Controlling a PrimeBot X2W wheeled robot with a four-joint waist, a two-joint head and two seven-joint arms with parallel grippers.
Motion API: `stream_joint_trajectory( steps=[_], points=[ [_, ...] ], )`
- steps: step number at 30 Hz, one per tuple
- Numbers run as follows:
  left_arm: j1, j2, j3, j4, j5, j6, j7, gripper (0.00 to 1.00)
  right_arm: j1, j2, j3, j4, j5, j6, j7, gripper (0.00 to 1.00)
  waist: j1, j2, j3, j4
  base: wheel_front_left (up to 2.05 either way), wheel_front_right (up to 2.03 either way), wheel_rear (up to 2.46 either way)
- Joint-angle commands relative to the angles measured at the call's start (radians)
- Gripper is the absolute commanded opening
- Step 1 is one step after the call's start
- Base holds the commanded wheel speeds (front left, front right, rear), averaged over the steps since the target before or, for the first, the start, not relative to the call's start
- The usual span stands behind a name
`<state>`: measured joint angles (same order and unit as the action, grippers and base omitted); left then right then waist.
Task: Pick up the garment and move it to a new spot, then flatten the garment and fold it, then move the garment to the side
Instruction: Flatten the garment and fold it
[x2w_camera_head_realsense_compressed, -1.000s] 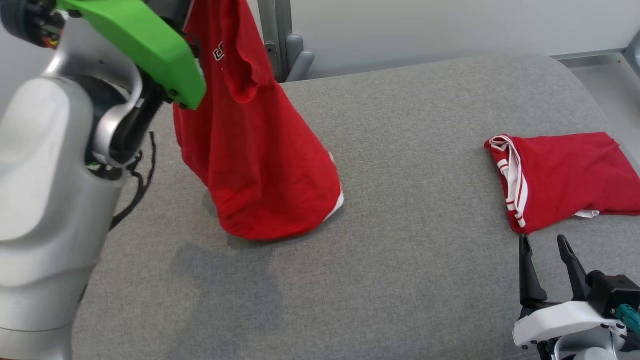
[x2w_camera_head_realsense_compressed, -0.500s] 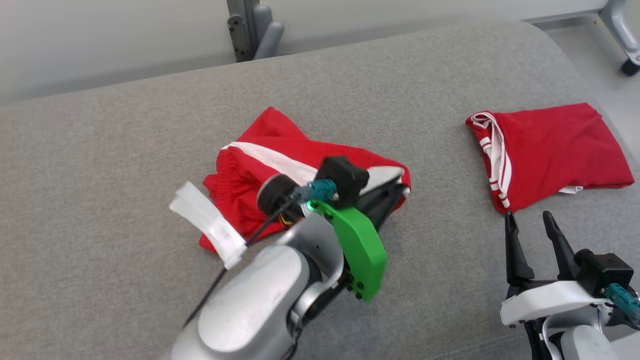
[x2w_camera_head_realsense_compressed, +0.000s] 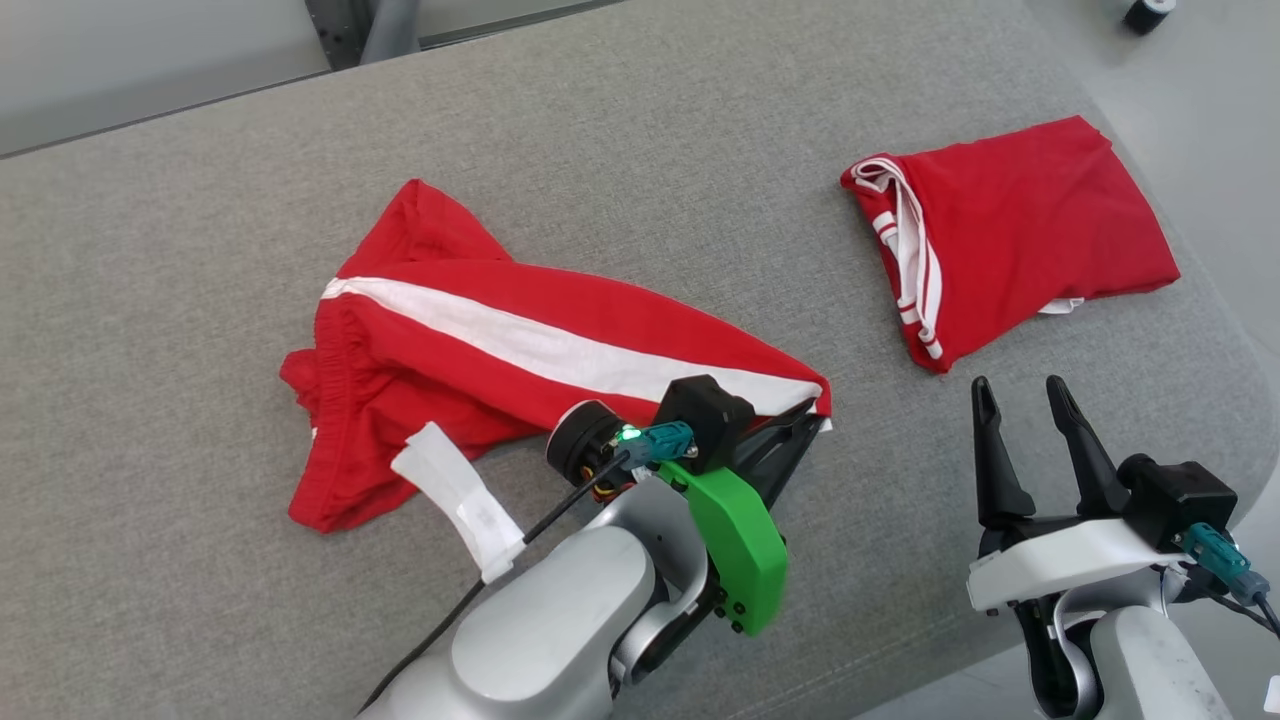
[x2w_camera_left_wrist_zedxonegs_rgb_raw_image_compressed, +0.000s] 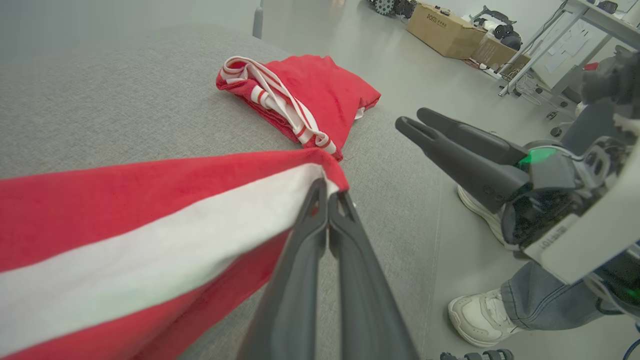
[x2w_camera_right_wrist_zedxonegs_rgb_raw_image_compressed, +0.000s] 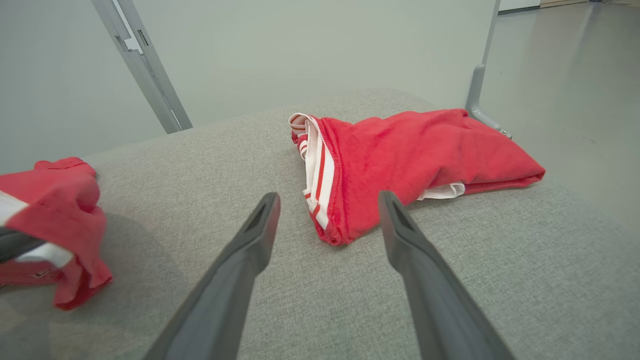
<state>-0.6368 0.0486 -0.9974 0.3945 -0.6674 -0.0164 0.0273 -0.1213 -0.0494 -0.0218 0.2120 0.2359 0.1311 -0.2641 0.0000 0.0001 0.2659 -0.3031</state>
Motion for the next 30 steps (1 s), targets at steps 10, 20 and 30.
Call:
stream_joint_trajectory(
  steps=[10,20,30],
  points=[
    [-0.054,0.005,-0.093,0.031,-0.145,0.077,-0.107,1.0,-0.012,-0.002,-0.018,0.008,0.009,-0.001,0.0,1.0,0.0,-0.0001,0.026,-0.006,0.0,0.0,0.0],
    [-0.031,0.096,-0.045,-0.026,-0.137,0.135,-0.175,1.0,0.019,-0.003,-0.055,0.003,-0.02,-0.001,0.0,1.0,0.0,-0.0001,-0.005,0.066,0.0,0.0,0.0],
    [-0.039,0.285,0.09,-0.013,-0.155,0.237,-0.206,1.0,0.021,-0.003,-0.081,-0.007,-0.055,-0.001,0.0,1.0,0.0,-0.0001,-0.019,0.128,0.0,0.0,0.0]
  ],
)
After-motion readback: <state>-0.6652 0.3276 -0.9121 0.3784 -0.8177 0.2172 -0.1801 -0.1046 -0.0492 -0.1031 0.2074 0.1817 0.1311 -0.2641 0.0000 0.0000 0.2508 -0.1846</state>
